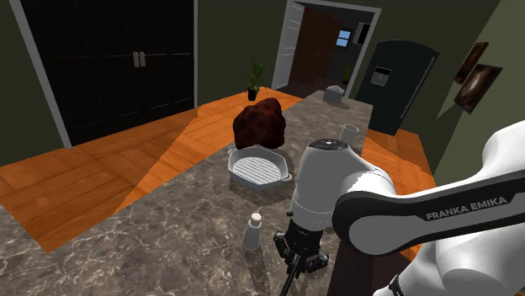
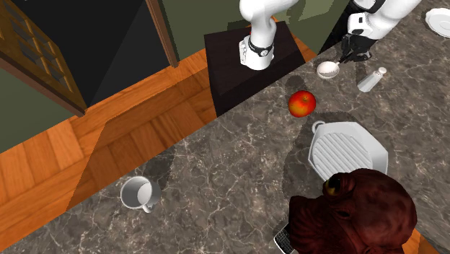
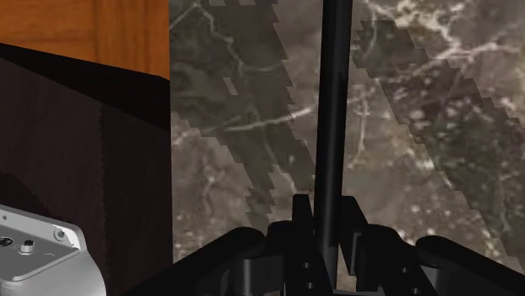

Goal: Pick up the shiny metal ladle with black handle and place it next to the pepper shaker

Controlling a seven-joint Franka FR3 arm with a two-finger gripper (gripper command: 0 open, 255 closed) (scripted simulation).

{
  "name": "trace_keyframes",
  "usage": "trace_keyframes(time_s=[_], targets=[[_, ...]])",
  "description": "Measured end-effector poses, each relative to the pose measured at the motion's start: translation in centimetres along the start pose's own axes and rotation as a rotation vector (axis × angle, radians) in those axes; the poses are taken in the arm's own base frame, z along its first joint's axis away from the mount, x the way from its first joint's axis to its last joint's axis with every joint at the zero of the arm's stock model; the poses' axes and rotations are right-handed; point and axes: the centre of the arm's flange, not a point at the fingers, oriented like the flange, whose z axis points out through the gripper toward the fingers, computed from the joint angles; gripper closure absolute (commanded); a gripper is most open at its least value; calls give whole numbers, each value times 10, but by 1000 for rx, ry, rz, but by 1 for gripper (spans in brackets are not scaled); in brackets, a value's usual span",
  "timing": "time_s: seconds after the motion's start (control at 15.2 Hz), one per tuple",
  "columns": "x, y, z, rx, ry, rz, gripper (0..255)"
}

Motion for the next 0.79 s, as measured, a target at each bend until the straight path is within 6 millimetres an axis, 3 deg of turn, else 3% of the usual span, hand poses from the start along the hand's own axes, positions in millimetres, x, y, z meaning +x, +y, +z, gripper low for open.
trace_keyframes(time_s=[0.46,0.53,0.79], targets=[[1,0,5,1,0,0,255],[1,0,5,1,0,0,0],[1,0,5,1,0,0,0]])
